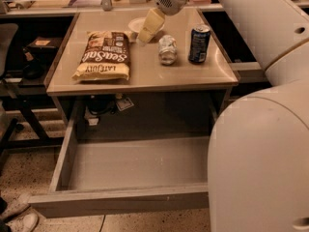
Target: Place 7up can into top drawer
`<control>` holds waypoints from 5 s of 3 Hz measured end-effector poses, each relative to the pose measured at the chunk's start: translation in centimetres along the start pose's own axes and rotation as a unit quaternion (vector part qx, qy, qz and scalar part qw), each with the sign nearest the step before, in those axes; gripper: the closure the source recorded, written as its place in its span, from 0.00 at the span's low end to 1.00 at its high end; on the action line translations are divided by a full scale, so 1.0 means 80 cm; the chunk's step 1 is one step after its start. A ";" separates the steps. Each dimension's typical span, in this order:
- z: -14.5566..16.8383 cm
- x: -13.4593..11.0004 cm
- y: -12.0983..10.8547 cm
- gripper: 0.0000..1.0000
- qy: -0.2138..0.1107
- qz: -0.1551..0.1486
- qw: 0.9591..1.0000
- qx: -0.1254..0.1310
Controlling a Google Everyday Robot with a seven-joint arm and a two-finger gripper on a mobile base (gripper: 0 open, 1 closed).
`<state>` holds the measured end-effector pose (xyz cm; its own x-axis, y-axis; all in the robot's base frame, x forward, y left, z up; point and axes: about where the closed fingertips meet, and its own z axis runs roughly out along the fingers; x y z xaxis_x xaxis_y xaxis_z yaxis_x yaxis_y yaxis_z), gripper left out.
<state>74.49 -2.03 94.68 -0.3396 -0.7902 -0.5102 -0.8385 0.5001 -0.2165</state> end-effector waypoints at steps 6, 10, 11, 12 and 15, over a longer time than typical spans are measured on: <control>0.059 0.037 -0.038 0.00 0.054 0.089 0.994 -0.026; 0.100 0.068 -0.048 0.00 0.081 0.118 0.989 -0.045; 0.109 0.077 -0.050 0.00 0.088 0.126 0.987 -0.047; 0.118 0.085 -0.051 0.00 0.094 0.133 0.985 -0.050; 0.140 0.098 -0.050 0.10 0.103 0.142 0.983 -0.059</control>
Offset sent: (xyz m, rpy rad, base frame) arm 0.0213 -0.0336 -0.0307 0.1105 0.1021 -0.1382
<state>79.97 -6.24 82.20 -0.6360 -0.6856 -0.3541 -0.7366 0.6762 0.0138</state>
